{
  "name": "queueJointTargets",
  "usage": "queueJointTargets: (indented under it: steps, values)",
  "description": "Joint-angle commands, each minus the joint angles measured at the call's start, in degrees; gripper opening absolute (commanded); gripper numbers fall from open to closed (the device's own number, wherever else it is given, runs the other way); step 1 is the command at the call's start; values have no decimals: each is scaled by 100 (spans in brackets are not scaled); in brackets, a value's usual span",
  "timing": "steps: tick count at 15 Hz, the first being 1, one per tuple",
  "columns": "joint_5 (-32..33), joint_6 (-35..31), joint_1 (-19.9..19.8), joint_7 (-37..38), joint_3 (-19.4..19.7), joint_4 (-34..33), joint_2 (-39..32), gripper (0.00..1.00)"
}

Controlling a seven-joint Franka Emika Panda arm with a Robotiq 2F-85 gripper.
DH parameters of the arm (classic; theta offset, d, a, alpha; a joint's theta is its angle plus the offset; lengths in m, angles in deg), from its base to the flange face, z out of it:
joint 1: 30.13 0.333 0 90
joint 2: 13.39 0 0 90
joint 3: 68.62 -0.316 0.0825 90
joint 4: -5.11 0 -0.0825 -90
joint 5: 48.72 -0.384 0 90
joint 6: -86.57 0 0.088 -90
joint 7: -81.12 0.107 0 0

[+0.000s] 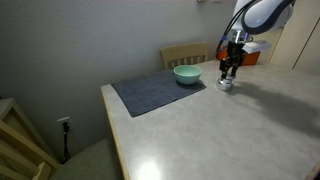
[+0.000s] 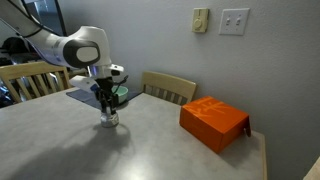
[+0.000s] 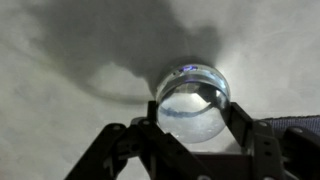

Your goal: Pick up the lid from the table and close the bottle

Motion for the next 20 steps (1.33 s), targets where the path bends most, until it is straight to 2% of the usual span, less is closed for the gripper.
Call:
queueJointTargets:
  steps: [1,14,20]
  values:
    - [-65,-114,-82,-221,-86,-50,-103,44]
    - [-43,-432,-66,-330,-123,-77,-162,44]
    - [-96,-291,-120,-374,-136,-156,-304,44]
